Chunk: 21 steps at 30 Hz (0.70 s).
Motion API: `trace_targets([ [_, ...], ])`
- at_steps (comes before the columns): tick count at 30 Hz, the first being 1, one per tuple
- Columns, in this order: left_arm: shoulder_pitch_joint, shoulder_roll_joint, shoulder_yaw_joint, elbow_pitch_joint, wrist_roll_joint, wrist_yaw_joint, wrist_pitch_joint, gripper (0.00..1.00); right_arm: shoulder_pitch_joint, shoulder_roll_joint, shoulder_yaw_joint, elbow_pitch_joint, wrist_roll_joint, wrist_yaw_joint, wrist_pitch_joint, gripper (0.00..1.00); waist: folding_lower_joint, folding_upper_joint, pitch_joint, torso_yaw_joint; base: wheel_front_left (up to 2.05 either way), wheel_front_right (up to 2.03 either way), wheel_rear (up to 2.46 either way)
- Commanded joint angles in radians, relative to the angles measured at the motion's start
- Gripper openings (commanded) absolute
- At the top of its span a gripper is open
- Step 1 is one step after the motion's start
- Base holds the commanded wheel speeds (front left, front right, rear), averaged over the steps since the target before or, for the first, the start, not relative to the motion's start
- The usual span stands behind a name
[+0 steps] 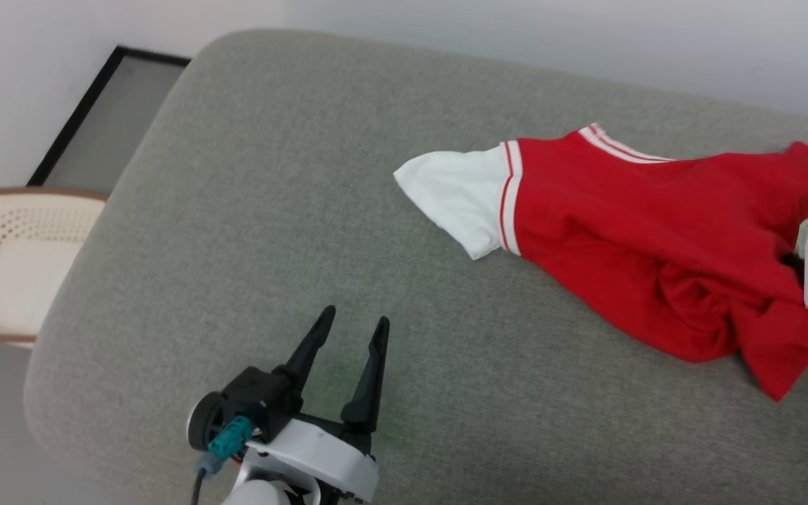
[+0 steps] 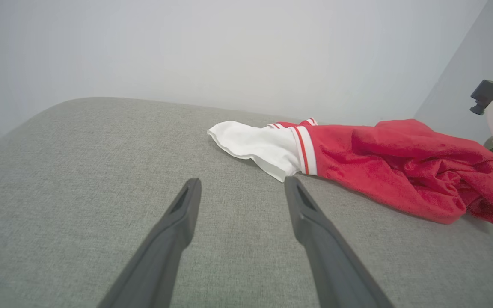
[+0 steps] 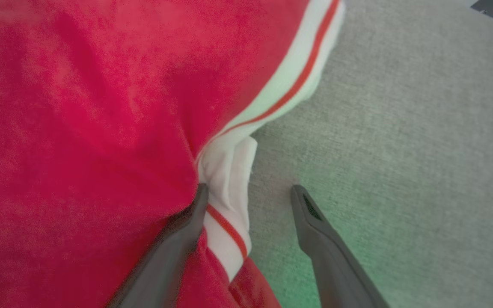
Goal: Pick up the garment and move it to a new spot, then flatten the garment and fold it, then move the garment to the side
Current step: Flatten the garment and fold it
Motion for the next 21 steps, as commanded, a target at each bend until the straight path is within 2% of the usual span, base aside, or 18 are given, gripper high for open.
trace_targets([
  [1, 0.001, -0.012, 0.01, 0.005, 0.016, -0.01, 0.0, 1.0, -0.016, 0.012, 0.009, 0.017, 0.007, -0.001, -0.004, 1.0, 0.0, 0.0, 0.055, 0.046, 0.0, 0.0, 0.0],
  [6, 0.015, -0.05, 0.052, 0.022, 0.058, -0.042, 0.0, 1.0, -0.008, 0.052, 0.043, 0.064, 0.02, 0.0, -0.022, 1.0, 0.0, 0.0, 0.07, 0.046, 0.0, 0.0, 0.0],
  [7, 0.017, -0.055, 0.061, 0.027, 0.063, -0.049, 0.0, 1.0, -0.009, 0.056, 0.051, 0.067, 0.024, 0.002, -0.022, 0.91, 0.0, 0.0, 0.072, 0.044, 0.0, 0.0, 0.0],
  [8, 0.018, -0.06, 0.069, 0.031, 0.067, -0.055, 0.0, 1.0, -0.011, 0.057, 0.062, 0.069, 0.026, 0.002, -0.024, 0.43, 0.0, 0.0, 0.074, 0.042, 0.0, 0.0, 0.0],
  [9, 0.018, -0.066, 0.078, 0.036, 0.074, -0.061, 0.0, 1.0, -0.017, 0.055, 0.068, 0.066, 0.03, 0.002, -0.033, 0.14, 0.0, 0.0, 0.075, 0.04, 0.0, 0.0, 0.0],
  [10, 0.017, -0.072, 0.085, 0.042, 0.08, -0.066, 0.0, 1.0, -0.023, 0.052, 0.072, 0.067, 0.034, 0.002, -0.046, 0.0, 0.0, 0.0, 0.075, 0.038, 0.0, 0.0, 0.0],
  [16, 0.023, -0.099, 0.119, 0.077, 0.109, -0.099, 0.0, 1.0, -0.067, 0.046, 0.091, -0.007, 0.071, 0.001, -0.169, 0.0, 0.0, 0.0, 0.055, 0.021, 0.0, 0.0, 0.0],
  [21, 0.039, -0.109, 0.148, 0.093, 0.125, -0.114, 0.0, 1.0, -0.057, 0.051, 0.159, -0.149, 0.115, -0.001, -0.217, 0.0, 0.0, 0.0, 0.034, -0.004, 0.0, 0.0, 0.0],
])
